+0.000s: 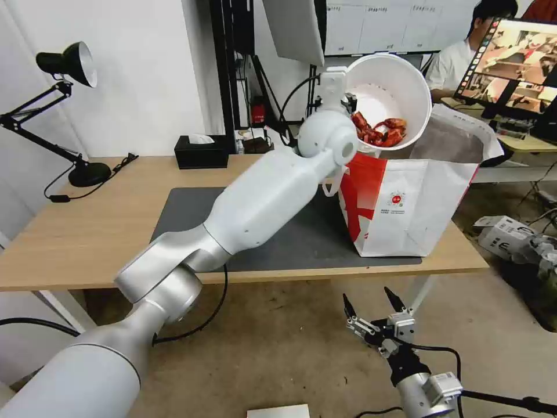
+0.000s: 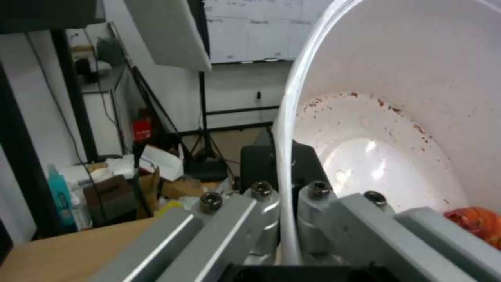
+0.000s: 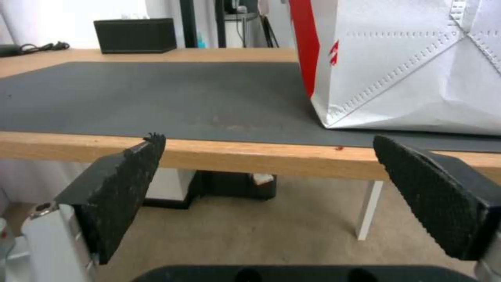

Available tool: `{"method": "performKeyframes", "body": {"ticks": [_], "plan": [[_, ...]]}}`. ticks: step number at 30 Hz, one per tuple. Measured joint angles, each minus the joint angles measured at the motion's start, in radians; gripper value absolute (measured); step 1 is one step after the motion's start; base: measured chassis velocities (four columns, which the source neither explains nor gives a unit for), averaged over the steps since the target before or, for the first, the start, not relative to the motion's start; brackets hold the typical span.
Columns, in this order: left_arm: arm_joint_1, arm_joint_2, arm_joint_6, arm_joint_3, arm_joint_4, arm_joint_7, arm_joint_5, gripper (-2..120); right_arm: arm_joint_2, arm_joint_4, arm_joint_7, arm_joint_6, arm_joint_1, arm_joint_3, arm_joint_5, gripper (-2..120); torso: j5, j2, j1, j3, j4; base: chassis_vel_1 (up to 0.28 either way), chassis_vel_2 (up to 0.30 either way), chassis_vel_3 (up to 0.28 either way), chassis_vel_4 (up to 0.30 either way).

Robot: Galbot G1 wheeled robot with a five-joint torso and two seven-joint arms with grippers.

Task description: Pick up the trash from the table and place it into the takeout bag.

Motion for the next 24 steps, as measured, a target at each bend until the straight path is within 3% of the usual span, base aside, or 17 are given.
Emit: {"method": "performKeyframes", "body": {"ticks": [11,21,24], "plan": [[-0.026,0.024,0.060,0.069,-0.034,0.107,-0.094,0,0.000,0.000,0.000,0.000,0.000,0.000,0.000,100,-0.0001,0.000,0.000,0.000,0.0000,0.000,0.000,0.000,0.000],[-0.055,0.027,0.129,0.120,0.020,0.232,-0.176,0,0.000,0.000,0.000,0.000,0.000,0.000,0.000,100,-0.0001,0.000,0.000,0.000,0.0000,0.000,0.000,0.000,0.000],[-0.060,0.030,0.213,0.121,0.023,0.293,-0.202,0,0.000,0.000,0.000,0.000,0.000,0.000,0.000,100,-0.0001,0.000,0.000,0.000,0.0000,0.000,0.000,0.000,0.000]]}}
